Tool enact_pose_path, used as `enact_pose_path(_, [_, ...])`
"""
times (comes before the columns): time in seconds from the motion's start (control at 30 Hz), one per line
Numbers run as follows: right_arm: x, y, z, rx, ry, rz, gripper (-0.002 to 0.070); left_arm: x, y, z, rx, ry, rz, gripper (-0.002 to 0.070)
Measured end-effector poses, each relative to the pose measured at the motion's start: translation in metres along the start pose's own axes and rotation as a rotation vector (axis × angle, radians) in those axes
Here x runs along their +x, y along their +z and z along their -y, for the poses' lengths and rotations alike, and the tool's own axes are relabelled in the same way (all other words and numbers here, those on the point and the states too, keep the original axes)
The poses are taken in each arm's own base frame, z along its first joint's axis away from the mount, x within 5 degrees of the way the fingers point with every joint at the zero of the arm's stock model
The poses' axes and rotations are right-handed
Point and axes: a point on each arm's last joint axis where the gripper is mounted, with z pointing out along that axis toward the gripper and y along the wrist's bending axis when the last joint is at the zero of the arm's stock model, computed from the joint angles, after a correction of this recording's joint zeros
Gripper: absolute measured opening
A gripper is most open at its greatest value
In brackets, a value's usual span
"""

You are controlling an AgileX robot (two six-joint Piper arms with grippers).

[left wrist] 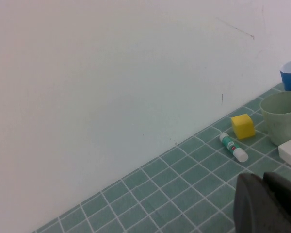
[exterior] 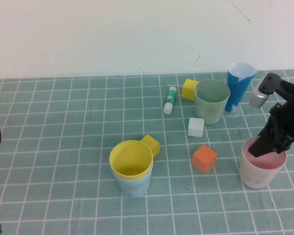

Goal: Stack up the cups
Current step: Pick up the pink cup, then place the pink cup on the green cup

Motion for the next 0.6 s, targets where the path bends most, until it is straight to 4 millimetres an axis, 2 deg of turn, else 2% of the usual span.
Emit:
enact_pose_path(0.07, [-0.004, 0.002, 0.001, -0.017, 0.017, 0.033, 0.0110, 0.000, 0.000, 0.000, 0.000, 0.005, -0.003, 0.0001])
enact_pose_path(0.17, [-0.018, -0.004, -0.001, -0.037, 0.011, 0.090, 0.0045, 0.001, 0.000, 0.000, 0.003, 0.011, -0.011, 0.0001])
enact_pose_path(0.23, [-0.032, -0.014, -0.002, -0.027, -0.029, 0.120, 0.0043, 0.001, 0.000, 0.000, 0.004, 0.015, -0.015, 0.0001])
enact_pose_path(0.37, [-0.075, -0.035, -0.015, 0.037, -0.162, 0.195, 0.0042, 0.002, 0.000, 0.001, 0.007, 0.019, -0.021, 0.0001])
enact_pose_path(0.5, [-0.121, -0.062, -0.024, 0.233, -0.264, 0.301, 0.0041, 0.002, 0.000, 0.001, 0.006, 0.024, -0.023, 0.0001])
enact_pose_path(0.6, [-0.141, -0.081, -0.022, 0.367, -0.301, 0.350, 0.0041, 0.003, 0.000, 0.000, 0.003, 0.040, -0.029, 0.0001])
